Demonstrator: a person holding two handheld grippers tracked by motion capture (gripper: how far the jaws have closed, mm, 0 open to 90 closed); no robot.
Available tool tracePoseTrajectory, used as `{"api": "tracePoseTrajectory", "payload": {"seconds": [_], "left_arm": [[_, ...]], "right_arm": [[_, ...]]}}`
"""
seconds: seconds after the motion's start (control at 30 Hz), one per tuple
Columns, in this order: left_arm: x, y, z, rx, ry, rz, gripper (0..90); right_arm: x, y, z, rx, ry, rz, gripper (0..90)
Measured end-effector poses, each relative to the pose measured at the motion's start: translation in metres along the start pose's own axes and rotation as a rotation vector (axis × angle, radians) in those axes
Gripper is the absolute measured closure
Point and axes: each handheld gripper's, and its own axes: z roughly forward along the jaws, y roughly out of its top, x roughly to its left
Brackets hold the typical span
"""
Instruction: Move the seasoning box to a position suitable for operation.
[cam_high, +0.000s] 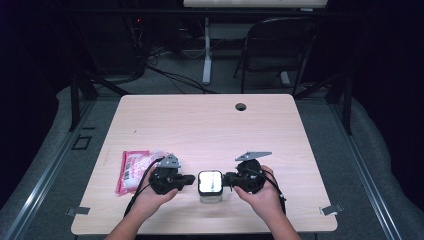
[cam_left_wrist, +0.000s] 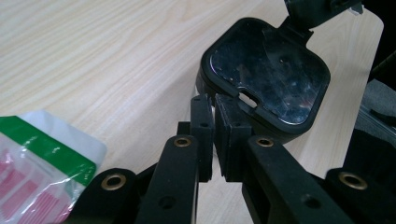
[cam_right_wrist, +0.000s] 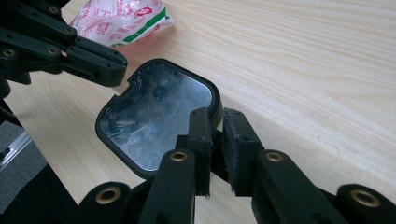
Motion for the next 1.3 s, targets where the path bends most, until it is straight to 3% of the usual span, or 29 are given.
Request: {"api": "tracePoseTrajectory", "payload": {"seconds": [0.1,0.47,0.67,0.8,0.9,0.97,1.13,1.3], "left_arm": [[-0.001,-0.001,0.003,0.014,-0.018,0.007,86.8],[-0.004,-0.001,0.005,0.017,-0.005,0.018,87.6],[-0.004,0.000,0.004,-0.017,-0.030,0.009,86.8],[-0.005,0.000,0.003,-0.022,-0.020,0.015,86.1],[-0.006,0.001,0.002,-0.036,-0.035,0.013,85.6],[-0.007,0.002,0.002,-0.042,-0.016,0.017,85.0],[-0.008,0.004,0.000,-0.062,-0.029,0.015,82.5],[-0.010,0.006,-0.002,-0.075,-0.026,0.018,80.1]], "right_arm": [[-0.001,0.000,0.000,-0.002,0.005,0.000,81.9],[-0.002,-0.002,0.000,-0.008,0.010,0.013,82.0],[-0.002,-0.002,0.000,-0.010,0.017,0.020,81.4],[-0.002,-0.003,0.000,-0.010,0.016,0.020,80.9],[-0.003,-0.003,0.000,-0.011,0.016,0.021,80.7],[-0.003,-0.003,0.000,-0.011,0.018,0.023,80.1],[0.000,-0.003,0.000,-0.013,0.030,0.012,69.0],[0.010,-0.002,-0.002,-0.032,0.035,-0.055,59.9]]}}
